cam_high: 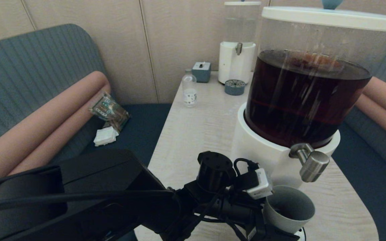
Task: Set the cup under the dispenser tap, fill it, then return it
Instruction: Place the cup next to the water dispenser
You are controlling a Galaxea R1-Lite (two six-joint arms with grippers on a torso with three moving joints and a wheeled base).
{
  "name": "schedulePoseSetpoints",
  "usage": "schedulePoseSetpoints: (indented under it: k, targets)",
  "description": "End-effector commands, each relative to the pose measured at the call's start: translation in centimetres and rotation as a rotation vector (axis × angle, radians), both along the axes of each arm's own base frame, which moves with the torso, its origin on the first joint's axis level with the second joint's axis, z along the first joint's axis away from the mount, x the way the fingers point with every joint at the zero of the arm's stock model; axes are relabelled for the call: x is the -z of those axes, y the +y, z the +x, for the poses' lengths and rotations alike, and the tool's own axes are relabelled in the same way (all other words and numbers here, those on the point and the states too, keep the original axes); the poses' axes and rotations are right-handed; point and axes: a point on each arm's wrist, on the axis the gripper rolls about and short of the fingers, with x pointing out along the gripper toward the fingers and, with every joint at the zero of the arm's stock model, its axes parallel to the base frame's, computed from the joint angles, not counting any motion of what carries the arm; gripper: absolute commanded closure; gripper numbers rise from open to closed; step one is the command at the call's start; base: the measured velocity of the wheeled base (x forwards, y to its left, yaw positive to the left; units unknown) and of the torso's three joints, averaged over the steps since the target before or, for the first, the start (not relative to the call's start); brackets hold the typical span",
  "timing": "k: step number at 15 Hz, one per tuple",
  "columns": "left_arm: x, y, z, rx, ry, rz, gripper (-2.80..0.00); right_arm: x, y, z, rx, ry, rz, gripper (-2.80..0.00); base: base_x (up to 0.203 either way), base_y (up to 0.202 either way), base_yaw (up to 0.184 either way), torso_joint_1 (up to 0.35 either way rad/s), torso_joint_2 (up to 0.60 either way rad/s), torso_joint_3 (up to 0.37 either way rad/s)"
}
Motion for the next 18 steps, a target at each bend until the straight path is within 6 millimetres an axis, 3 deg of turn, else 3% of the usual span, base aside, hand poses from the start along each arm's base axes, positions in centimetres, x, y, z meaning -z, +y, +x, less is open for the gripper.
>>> schedulePoseSetpoints:
  k: [1, 10, 18]
  targets:
    - [-1.6, 0.7, -0.7, 0.009, -0.02, -0.025, 0.0, 0.3, 0.0, 0.0, -0.001, 0.003, -0.001, 0.0, 0.0, 0.0, 0.0, 0.0, 0.0, 0.0]
    - [-4.7, 4.4, -3.3, -0.055, -0.039, -0.038, 0.0, 0.3, 0.0, 0.0, -0.001, 0.004, -0.001, 0.0, 0.0, 0.0, 0.0, 0.0, 0.0, 0.0]
    - [-7.4, 11.5, -3.4, -0.315, -0.031, -0.044, 0.0, 0.3, 0.0, 0.0, -0.001, 0.004, -0.001, 0.0, 0.0, 0.0, 0.0, 0.0, 0.0, 0.0]
